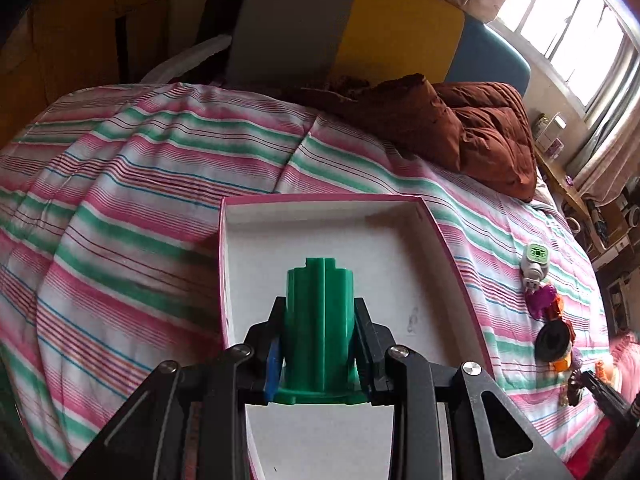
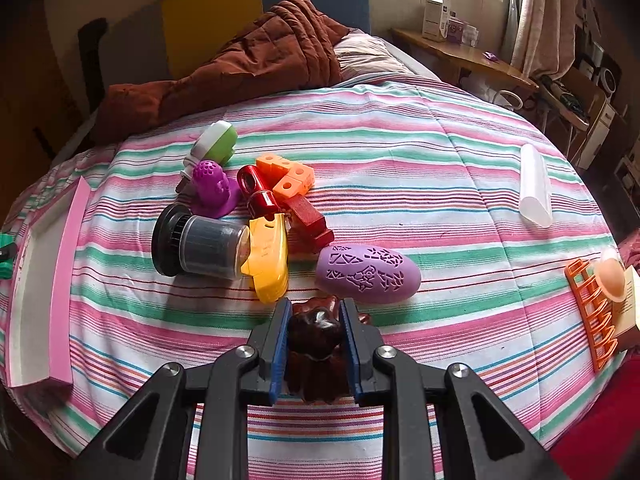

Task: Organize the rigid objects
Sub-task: 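Drop the green toy in the tray with the left gripper while the right grasps the brown flower mold, then carry the brown flower mold to the tray and release it with the right gripper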

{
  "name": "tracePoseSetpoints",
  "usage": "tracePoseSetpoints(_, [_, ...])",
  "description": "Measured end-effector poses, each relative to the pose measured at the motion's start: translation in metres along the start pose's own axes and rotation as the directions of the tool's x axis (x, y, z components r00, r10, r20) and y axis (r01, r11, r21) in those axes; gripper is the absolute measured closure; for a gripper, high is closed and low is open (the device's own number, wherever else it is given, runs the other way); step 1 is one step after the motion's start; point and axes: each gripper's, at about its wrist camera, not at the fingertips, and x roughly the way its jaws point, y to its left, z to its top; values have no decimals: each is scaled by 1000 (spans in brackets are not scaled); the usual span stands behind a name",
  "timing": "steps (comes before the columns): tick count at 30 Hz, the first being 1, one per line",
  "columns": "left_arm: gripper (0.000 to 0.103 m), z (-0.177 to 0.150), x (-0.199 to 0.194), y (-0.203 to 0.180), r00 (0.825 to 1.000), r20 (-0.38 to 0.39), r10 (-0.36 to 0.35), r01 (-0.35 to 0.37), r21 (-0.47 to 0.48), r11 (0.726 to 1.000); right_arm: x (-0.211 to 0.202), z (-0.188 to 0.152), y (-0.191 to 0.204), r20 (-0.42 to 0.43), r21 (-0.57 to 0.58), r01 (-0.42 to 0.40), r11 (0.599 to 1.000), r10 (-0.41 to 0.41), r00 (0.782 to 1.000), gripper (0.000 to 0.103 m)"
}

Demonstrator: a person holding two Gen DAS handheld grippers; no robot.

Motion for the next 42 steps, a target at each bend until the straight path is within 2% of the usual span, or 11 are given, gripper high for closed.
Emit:
tracePoseSetpoints(4, [69, 9, 22, 4, 997, -32, 67, -66, 16, 998, 0, 0, 0, 0, 0, 0, 1000, 0, 1000, 80])
tracePoseSetpoints(5, [65, 11, 25, 4, 995, -30, 92, -91, 33, 995, 0, 1, 0, 0, -1, 0, 1000, 0, 1000, 80])
tracePoseSetpoints(6, [48, 13, 26, 3, 992, -20, 122, -121, 48, 992, 0, 1, 1, 1, -4, 1, 1000, -1, 1000, 80])
tracePoseSetpoints(7, [40, 16, 25, 3, 991, -4, 134, -133, 55, 990, 1, 1, 1, 1, -8, 2, 1000, -2, 1000, 80])
tracePoseSetpoints(8, [39, 18, 23, 2, 992, 7, 129, -129, 56, 990, 1, 1, 2, 2, -13, 5, 1000, -5, 1000, 80])
tracePoseSetpoints(14, [38, 6, -21, -4, 985, 109, 132, -139, 59, 988, 0, 1, 2, 1, -12, 12, 1000, -12, 1000, 80])
tracePoseSetpoints(18, [28, -26, -57, -9, 974, 181, 136, -145, 37, 989, 2, 1, 3, -4, -17, 37, 999, -37, 999, 80])
tracePoseSetpoints(23, [28, -72, -80, -20, 978, 170, 119, -124, 19, 992, 2, 1, 1, -9, -7, 38, 999, -38, 999, 79])
tracePoseSetpoints(28, [28, -108, -92, -43, 980, 160, 117, -131, 82, 988, 1, 0, 3, -3, -21, 44, 999, -44, 999, 80])
tracePoseSetpoints(34, [24, -127, -98, -59, 979, 167, 113, -135, 122, 983, -2, -1, 9, 8, -47, 9, 999, -9, 1000, 80])
tracePoseSetpoints(42, [24, -137, -99, -53, 979, 150, 138, -154, 102, 983, -6, -3, 21, 4, -60, -112, 992, 113, 994, 80])
